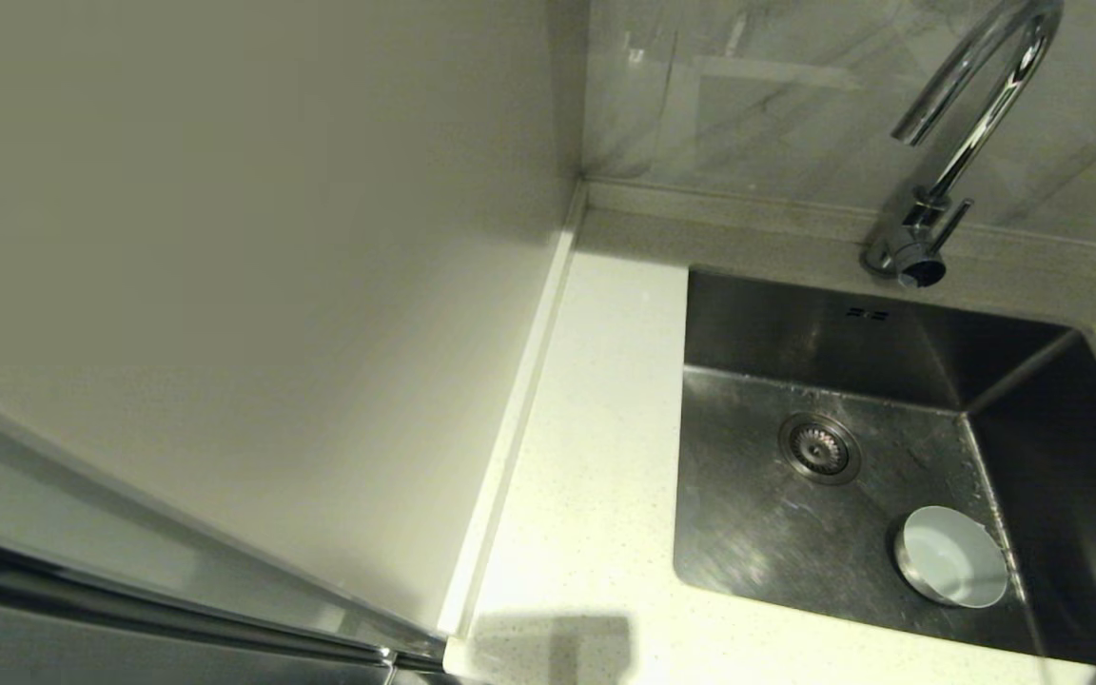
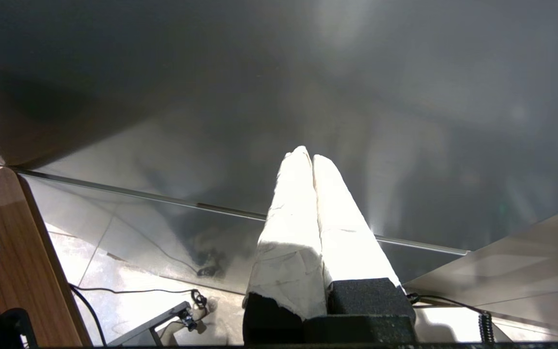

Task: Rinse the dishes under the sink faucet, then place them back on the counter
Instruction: Put a bowl back to the table from the sink

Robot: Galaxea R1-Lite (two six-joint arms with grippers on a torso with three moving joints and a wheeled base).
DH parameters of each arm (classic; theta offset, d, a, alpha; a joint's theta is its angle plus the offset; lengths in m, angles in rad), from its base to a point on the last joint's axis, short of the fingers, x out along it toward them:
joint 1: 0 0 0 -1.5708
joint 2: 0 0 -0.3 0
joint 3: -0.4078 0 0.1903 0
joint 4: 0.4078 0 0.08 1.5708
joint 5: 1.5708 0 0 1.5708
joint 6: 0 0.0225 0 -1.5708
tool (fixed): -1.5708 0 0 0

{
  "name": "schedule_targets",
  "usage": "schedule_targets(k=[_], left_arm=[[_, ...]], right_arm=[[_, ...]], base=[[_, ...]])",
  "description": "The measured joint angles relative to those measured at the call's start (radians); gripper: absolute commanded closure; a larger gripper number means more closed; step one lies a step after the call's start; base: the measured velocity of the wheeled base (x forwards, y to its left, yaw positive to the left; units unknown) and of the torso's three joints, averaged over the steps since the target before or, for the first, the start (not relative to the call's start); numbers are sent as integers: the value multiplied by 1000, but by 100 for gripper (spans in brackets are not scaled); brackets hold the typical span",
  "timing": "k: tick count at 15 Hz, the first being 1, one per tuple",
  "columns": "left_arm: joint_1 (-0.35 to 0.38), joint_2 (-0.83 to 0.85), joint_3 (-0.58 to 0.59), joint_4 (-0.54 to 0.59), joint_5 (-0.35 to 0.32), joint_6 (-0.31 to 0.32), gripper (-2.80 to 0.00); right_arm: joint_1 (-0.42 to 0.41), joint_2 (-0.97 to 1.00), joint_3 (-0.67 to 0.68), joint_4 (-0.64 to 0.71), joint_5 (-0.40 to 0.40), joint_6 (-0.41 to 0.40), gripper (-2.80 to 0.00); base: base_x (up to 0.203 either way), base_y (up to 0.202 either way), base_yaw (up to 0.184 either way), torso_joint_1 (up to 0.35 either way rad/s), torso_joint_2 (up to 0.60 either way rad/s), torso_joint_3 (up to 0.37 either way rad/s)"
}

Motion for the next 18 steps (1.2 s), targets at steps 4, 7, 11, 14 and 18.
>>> schedule_targets(k=[4,7,11,14,18], left_arm=[[0,0,0,0,0,0,0],[0,0,0,0,0,-1,0],[0,0,0,0,0,0,0],[0,0,0,0,0,0,0],[0,0,0,0,0,0,0]], right_arm=[[0,28,-21,-21,-2,-4,0],[-1,46,-30,-28,-3,-4,0],[-2,68,-45,-29,-32,-7,0],[-2,79,-49,-28,-33,-16,-280],[-3,82,-53,-28,-33,-15,-280]], base=[[0,0,0,0,0,0],[0,0,0,0,0,0],[0,0,0,0,0,0],[0,0,0,0,0,0],[0,0,0,0,0,0]])
